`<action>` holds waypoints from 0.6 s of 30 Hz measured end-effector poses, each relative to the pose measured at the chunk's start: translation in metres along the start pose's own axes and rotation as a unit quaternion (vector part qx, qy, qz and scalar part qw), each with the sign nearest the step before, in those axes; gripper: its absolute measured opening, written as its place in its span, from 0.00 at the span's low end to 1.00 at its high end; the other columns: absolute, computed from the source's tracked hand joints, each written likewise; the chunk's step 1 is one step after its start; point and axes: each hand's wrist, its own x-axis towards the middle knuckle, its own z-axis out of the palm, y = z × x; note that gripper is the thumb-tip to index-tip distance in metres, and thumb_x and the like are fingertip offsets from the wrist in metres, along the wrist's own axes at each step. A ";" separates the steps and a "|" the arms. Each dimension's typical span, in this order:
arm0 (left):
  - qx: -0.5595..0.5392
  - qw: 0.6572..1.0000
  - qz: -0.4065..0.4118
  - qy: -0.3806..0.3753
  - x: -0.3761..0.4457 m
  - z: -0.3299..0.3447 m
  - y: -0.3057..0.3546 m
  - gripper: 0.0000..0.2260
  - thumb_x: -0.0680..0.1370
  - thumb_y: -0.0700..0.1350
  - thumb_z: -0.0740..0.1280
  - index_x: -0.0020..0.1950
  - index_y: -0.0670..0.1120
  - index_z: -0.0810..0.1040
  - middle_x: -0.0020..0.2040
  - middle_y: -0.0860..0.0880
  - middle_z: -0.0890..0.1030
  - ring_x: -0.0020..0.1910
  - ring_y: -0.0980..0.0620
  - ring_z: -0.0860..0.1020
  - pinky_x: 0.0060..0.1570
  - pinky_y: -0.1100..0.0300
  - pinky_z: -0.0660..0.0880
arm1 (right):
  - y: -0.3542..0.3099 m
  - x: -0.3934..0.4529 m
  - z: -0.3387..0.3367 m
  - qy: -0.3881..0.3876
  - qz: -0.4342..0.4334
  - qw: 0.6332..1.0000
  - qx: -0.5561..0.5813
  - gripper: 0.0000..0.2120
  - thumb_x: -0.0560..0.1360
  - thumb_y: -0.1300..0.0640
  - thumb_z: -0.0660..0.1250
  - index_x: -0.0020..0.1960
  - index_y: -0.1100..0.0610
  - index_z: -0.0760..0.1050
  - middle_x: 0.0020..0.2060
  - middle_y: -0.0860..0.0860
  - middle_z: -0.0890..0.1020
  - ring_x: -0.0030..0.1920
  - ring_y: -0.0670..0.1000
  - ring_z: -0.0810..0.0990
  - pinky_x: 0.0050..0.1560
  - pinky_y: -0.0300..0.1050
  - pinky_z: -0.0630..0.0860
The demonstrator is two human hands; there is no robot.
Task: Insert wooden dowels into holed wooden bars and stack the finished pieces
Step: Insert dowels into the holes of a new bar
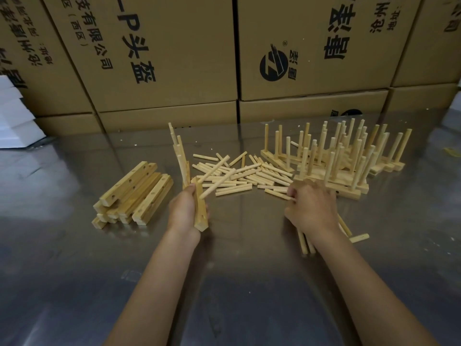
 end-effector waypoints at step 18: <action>-0.027 0.999 -0.018 -0.036 -0.006 -0.003 0.008 0.08 0.84 0.45 0.59 0.55 0.44 0.75 0.34 0.47 0.73 0.25 0.54 0.69 0.19 0.66 0.66 | -0.038 -0.017 -0.012 -0.190 0.007 0.804 0.563 0.08 0.78 0.50 0.68 0.46 0.53 0.82 0.41 0.46 0.85 0.47 0.47 0.81 0.51 0.42 0.76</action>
